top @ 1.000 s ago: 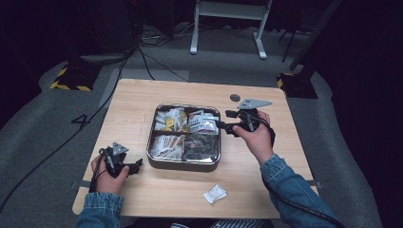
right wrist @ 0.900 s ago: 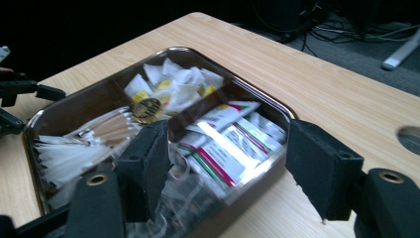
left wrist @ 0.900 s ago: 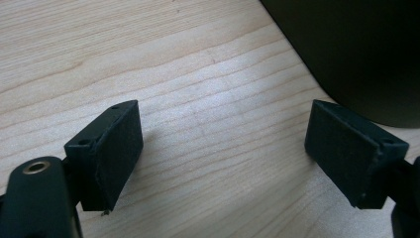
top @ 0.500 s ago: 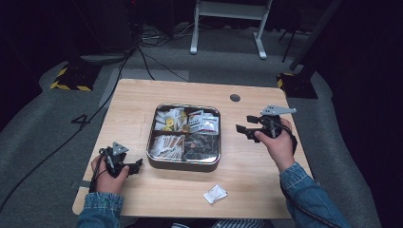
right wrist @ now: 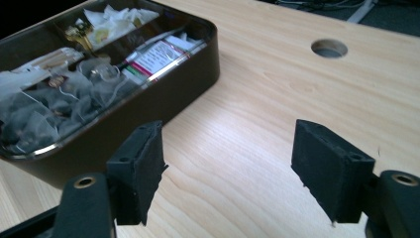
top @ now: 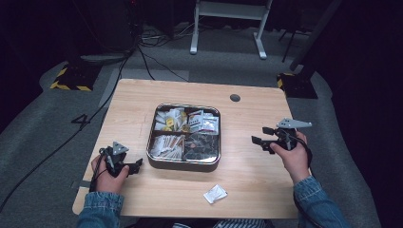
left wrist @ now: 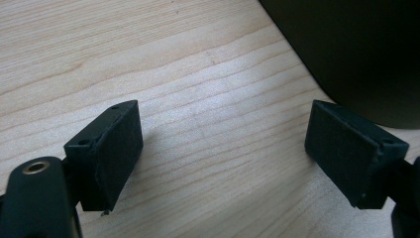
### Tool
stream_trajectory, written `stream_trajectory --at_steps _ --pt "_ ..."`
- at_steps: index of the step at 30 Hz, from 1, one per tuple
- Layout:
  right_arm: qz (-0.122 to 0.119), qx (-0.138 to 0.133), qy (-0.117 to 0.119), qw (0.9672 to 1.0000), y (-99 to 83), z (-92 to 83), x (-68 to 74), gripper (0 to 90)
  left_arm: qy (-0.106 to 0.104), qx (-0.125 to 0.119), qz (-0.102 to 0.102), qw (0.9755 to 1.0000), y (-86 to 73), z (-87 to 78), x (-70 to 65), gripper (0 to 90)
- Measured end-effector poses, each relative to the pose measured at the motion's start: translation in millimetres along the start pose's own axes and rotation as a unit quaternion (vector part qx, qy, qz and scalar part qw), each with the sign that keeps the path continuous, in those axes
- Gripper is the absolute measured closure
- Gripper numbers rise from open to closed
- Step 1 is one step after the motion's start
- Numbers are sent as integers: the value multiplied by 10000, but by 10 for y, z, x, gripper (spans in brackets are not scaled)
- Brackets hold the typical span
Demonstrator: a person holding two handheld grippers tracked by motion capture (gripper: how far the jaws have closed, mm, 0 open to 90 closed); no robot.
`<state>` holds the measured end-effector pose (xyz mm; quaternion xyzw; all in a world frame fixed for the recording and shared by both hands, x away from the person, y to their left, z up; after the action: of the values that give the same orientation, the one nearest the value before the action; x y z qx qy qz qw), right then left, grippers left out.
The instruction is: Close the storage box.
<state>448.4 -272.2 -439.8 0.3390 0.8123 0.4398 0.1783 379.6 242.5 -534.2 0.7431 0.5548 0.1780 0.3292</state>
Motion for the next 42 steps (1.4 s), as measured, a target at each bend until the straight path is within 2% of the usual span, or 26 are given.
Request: stream_trajectory --at_steps 2,9,13,22,27,32,37,42 --pt "46 16 -14 10000 -67 -19 -23 296 -6 8 1 10000 0 -1 0 153" --pt "-26 113 -142 9998 -307 -80 -115 289 -12 -2 -7 10000 4 4 -1 153" --pt "-72 321 -234 9992 -499 -78 -169 270 -6 3 -8 10000 5 5 -2 153" --pt "251 393 -242 9986 -829 -52 -239 240 -4 0 -5 10000 6 5 -1 153" --pt "292 402 -238 9985 -974 -22 -277 223 -7 3 -9 10000 5 5 -2 153" --pt "256 468 -224 9983 -1046 1 -290 214 -4 3 -5 10000 5 5 -2 153" --pt "9 572 -278 9980 -1052 12 -274 206 -5 4 -5 10000 5 5 -2 153" --pt "-262 802 -409 9956 -1066 40 -238 173 -5 2 -6 10000 5 5 -2 153"
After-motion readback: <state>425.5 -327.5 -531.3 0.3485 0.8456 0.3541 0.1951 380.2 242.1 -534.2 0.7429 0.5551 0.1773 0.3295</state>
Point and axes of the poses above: each handheld gripper's, and its own axes: z roughly forward along the jaws, y roughly out of its top, x roughly to its left, the point moved 4 cm from there along z, roughly forward along the jaws, and after that the axes turned 6 degrees about -z, right-handed, at the moved point
